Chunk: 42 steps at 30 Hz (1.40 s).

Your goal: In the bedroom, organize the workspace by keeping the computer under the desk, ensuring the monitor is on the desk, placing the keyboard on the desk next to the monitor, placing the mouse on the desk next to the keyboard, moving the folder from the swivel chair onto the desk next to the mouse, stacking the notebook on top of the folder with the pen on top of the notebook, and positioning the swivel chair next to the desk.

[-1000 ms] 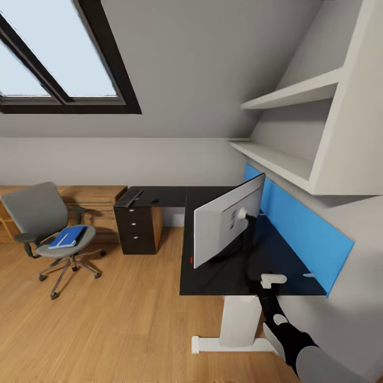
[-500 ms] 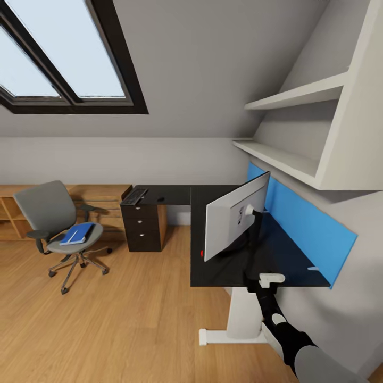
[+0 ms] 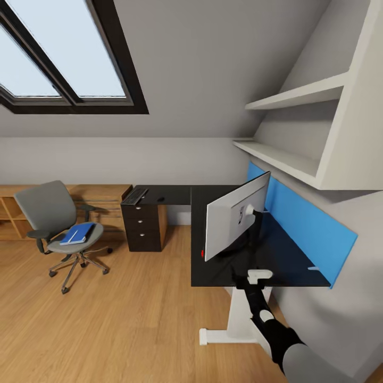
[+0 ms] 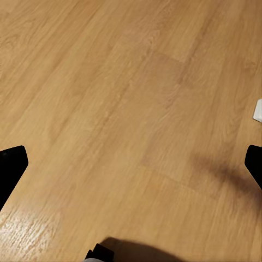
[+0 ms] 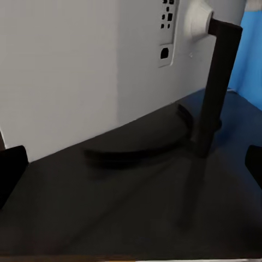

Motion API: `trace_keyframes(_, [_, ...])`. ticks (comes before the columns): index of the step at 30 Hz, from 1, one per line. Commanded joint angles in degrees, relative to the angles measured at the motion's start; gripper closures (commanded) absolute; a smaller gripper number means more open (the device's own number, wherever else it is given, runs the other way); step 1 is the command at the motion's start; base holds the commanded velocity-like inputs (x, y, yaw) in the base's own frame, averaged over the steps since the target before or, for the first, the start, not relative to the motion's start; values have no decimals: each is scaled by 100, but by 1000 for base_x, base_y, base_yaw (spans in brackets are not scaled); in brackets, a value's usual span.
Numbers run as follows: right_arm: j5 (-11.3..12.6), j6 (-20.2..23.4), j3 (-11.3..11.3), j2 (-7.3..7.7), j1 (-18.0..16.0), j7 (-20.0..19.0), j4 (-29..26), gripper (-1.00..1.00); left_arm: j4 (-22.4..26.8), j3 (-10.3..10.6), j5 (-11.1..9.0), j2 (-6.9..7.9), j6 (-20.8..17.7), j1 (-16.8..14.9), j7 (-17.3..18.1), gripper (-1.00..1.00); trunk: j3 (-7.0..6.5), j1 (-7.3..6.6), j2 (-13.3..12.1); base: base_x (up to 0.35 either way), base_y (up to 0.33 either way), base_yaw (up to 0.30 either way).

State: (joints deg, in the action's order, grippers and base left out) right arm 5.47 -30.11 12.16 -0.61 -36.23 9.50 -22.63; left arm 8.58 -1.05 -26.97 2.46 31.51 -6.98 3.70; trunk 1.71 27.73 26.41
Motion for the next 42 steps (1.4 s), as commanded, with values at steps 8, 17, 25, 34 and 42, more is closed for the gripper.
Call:
trace_keyframes(8, [8, 1098, 20, -304, -3, 218, -612, -100, -5, -10, -34, -3, 13, -5, 42, -100, 13, 3, 12, 0, 0, 0])
trace_keyframes(17, [38, 2604, 15, -391, 28, 481, -1684, -100, -5, -10, -33, -8, 13, -5, 42, -100, 13, 3, 12, 0, 0, 0])
trace_keyframes(25, [56, 3685, 19, -414, 309, 534, -2957, -100, -5, -10, -30, -9, 13, -5, 43, -100, 13, 3, 12, 0, 0, 0])
trace_keyframes(34, [17, 4218, 38, -616, 621, 698, -3912, -100, -5, -10, -28, -9, 13, -5, 43, -100, 13, 3, 12, 0, 0, 0])
trace_keyframes(42, [-7, 4216, 561, -776, 669, 1502, -4108, -100, -5, -10, -29, -8, 13, -5, 43, -100, 13, 3, 12, 0, 0, 0])
